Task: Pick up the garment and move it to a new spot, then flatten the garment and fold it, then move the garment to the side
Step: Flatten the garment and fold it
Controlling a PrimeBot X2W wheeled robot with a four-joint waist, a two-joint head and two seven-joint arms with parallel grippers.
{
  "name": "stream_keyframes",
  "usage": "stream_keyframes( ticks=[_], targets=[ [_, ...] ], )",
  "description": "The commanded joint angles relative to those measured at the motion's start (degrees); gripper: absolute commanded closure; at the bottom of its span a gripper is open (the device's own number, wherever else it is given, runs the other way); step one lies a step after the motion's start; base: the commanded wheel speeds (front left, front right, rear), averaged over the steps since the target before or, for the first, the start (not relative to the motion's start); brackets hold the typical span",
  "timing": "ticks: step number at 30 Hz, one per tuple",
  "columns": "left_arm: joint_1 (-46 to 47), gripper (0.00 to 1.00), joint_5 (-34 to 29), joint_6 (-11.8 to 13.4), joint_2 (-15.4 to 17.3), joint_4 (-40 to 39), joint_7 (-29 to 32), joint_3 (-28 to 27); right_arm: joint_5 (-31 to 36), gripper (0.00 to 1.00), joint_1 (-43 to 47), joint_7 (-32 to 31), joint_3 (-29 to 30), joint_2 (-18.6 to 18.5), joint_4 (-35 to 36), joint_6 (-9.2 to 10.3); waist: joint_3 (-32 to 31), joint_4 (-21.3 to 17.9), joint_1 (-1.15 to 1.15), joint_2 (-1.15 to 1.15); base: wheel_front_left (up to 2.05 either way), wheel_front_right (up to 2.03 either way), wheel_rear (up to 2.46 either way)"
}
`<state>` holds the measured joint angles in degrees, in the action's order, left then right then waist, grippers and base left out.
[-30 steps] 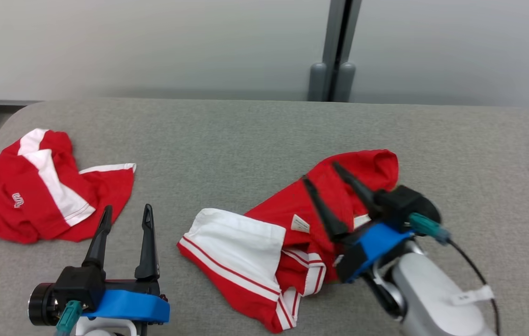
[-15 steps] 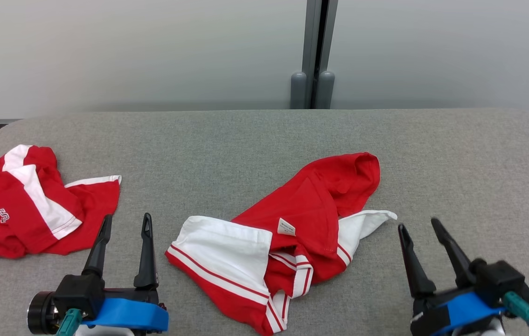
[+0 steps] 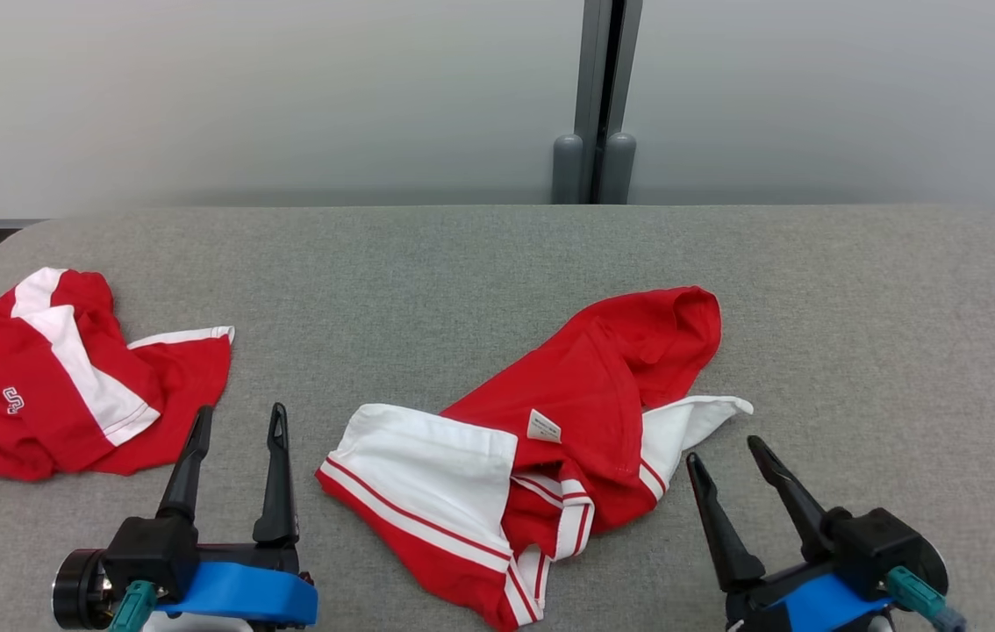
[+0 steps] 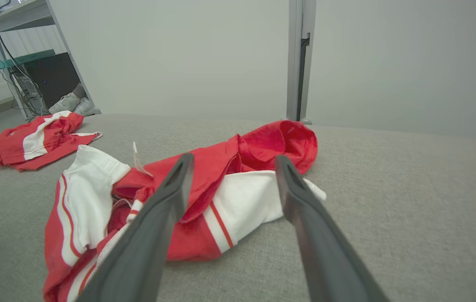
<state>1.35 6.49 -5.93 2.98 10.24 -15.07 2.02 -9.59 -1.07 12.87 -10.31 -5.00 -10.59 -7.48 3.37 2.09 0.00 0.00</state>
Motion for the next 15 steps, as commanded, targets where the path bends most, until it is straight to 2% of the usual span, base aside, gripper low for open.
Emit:
stream_keyframes(
  ticks=[1, 8, 15],
  targets=[
    [0.6, 0.0, -0.1, -0.2, 0.0, 0.0, -0.2, -0.1, -0.4, 0.0, -1.2, -0.6, -0.8, 0.2, 0.1, -0.03, 0.1, 0.2, 0.0, 0.0, 0.0, 0.0, 0.0],
    [1.0, 0.0, 0.2, -0.3, 0.0, 0.0, -0.2, 0.5, -1.1, 0.0, -4.5, -2.7, -5.2, -0.2, -3.6, -0.03, 1.2, 1.7, 0.0, 0.0, 0.0, 0.0, 0.0],
    [1.5, 0.0, 0.6, 0.1, -0.1, -0.1, -0.2, 0.7, -2.0, 0.0, -7.2, -2.3, -7.1, -0.7, -11.2, -0.03, 2.6, 3.4, 0.0, 0.0, 0.0, 0.0, 0.0]
  ],
)
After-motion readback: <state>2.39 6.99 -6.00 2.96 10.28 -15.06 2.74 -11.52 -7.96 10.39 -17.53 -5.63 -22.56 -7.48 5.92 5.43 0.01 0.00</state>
